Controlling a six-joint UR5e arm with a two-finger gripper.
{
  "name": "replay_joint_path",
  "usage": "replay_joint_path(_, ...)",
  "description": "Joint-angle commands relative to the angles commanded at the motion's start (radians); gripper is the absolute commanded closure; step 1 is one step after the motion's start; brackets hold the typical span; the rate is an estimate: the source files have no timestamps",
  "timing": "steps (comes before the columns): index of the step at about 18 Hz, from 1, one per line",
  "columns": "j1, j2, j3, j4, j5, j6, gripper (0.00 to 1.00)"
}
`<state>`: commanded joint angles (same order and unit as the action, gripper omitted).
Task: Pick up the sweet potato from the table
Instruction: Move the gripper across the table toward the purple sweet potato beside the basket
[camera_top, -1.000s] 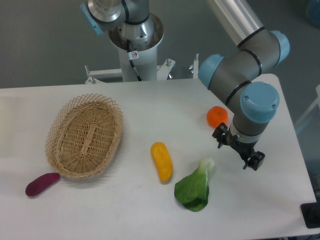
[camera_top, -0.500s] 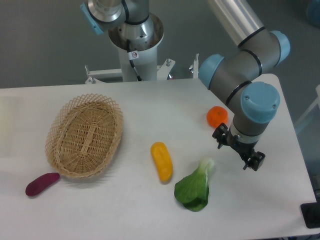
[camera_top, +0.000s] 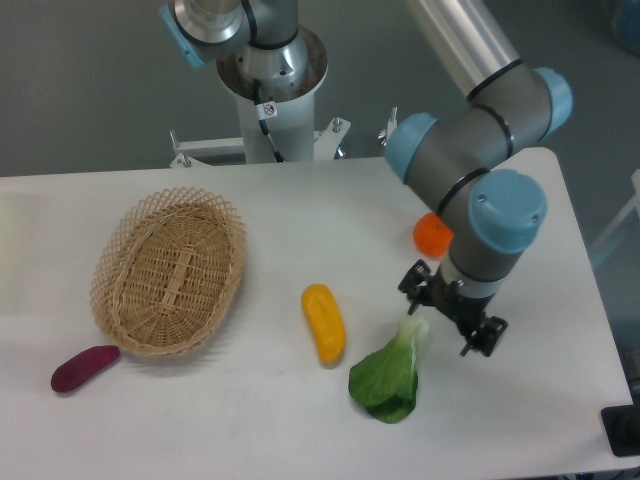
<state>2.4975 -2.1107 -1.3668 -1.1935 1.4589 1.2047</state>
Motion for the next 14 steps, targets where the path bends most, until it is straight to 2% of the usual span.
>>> replay_joint_path(5, -0.087, -0.014, 0.005, 0.074, -0.072, -0.160, 0.00)
replay_joint_path(14, -0.284, -0.012, 0.020, 0.080, -0.123, -0.326, 0.00)
